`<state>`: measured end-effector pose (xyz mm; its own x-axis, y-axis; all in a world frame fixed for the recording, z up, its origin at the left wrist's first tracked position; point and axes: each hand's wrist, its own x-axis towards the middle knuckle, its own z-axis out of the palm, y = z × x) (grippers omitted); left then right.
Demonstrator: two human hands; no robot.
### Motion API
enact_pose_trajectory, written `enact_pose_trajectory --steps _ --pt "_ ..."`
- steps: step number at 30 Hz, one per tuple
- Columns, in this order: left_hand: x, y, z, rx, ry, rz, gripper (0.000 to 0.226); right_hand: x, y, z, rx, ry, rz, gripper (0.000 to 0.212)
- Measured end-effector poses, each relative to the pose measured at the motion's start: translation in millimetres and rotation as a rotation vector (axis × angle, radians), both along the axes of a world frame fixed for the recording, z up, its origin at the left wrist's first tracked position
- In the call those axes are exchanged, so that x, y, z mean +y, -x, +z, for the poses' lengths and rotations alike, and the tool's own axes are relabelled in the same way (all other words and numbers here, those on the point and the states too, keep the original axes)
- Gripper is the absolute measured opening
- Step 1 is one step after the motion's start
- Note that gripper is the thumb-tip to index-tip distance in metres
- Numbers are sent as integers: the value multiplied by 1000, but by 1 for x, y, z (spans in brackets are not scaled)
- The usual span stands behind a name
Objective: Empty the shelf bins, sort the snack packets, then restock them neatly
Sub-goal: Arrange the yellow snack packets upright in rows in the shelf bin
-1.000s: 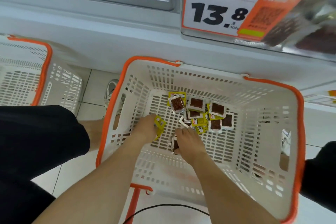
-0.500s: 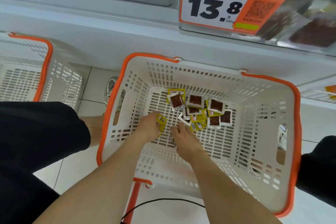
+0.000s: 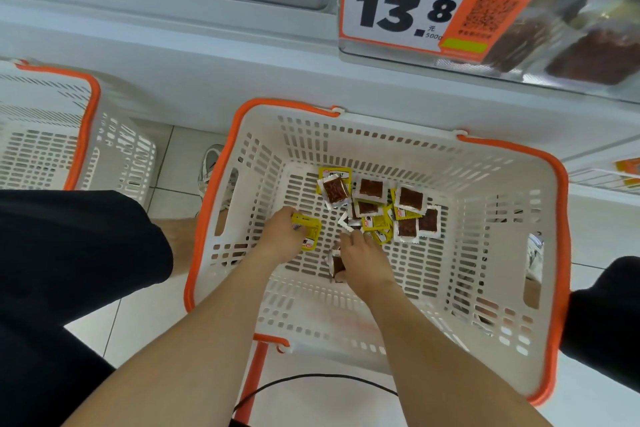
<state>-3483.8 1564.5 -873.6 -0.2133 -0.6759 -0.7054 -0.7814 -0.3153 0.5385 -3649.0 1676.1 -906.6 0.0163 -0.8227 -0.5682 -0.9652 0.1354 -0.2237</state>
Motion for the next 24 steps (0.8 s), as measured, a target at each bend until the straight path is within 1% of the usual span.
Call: enact_pose_trajectory --steps 3,7,9,11,13,15,17,20,22,24 --pt "2 -3 -3 9 -9 -12 8 -1 -1 1 -27 -6 24 65" --pt "1 1 -4 -18 -16 26 7 -1 -3 5 -188 -73 -93 52" --pt "-2 3 -2 -35 -21 71 12 -6 -1 12 -261 -77 -182 39" --pt "-6 5 2 -39 -21 126 16 -16 2 21 -288 55 -313 20" --pt "-7 9 10 12 -19 202 19 -28 5 32 -255 297 -425 10" --pt "-8 17 25 162 -29 291 20 -39 8 48 -253 501 -461 17" --pt "-9 24 42 349 -70 390 18 -43 10 67 -288 614 -378 22" --pt "-11 30 72 552 -148 525 20 -40 19 87 -260 658 -226 32" --pt "-15 33 90 650 -212 539 26 -40 27 98 -217 678 -155 34" --pt "-18 36 109 742 -270 517 29 -42 33 113 -229 705 -103 43"
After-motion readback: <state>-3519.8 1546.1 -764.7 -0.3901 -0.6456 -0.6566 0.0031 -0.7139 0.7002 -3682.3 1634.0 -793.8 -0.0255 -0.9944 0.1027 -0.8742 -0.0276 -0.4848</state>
